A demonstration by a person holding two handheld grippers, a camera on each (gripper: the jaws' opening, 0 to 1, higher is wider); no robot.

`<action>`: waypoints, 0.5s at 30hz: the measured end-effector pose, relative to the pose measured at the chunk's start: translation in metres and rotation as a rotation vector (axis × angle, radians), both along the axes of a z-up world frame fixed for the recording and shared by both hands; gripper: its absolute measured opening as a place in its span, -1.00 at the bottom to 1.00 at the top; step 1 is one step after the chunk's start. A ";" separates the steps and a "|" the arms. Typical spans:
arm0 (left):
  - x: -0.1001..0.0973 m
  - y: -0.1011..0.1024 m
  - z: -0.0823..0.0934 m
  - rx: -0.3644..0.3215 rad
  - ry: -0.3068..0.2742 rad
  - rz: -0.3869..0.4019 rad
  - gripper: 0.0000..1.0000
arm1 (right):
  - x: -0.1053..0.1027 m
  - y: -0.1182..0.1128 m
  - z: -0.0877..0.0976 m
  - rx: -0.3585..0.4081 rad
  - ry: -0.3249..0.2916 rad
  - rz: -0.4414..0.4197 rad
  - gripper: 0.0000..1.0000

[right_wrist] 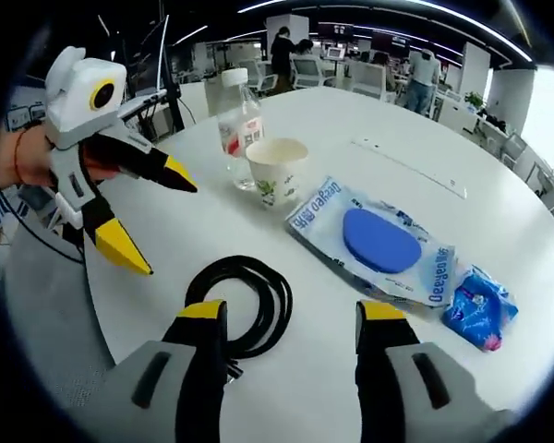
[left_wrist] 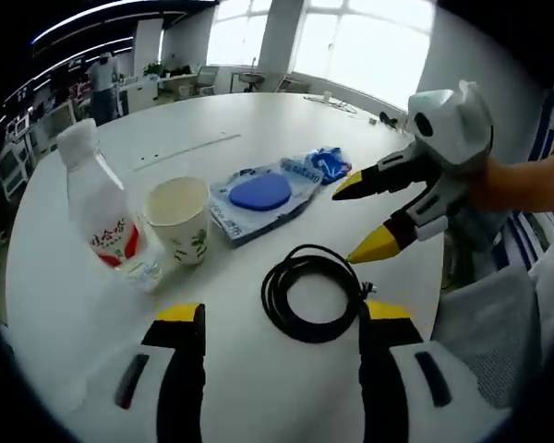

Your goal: Arrange the tabletop items into an orderly group along one side of the table until the central work area is clear of visible clutter.

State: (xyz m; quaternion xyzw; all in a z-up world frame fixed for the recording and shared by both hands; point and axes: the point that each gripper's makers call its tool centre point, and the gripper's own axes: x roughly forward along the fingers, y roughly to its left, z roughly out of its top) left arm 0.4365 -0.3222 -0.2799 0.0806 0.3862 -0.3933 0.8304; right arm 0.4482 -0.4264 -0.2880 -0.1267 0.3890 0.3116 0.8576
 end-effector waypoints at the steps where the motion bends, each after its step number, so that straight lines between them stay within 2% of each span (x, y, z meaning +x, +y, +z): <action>1: 0.000 0.001 -0.006 0.025 0.011 0.013 0.23 | 0.000 0.000 -0.002 0.001 0.002 -0.004 0.05; 5: -0.003 -0.010 -0.015 0.026 0.026 0.006 0.27 | -0.003 0.003 -0.010 -0.004 0.022 -0.011 0.00; 9: -0.001 -0.014 -0.021 0.046 0.026 0.013 0.19 | -0.005 0.007 -0.019 -0.003 0.043 -0.031 -0.06; 12: 0.003 -0.013 -0.026 0.111 0.005 0.015 0.07 | -0.006 0.010 -0.027 -0.020 0.059 -0.037 -0.11; 15: 0.003 -0.017 -0.032 0.145 0.001 0.007 -0.05 | -0.007 0.012 -0.032 -0.023 0.068 -0.035 -0.15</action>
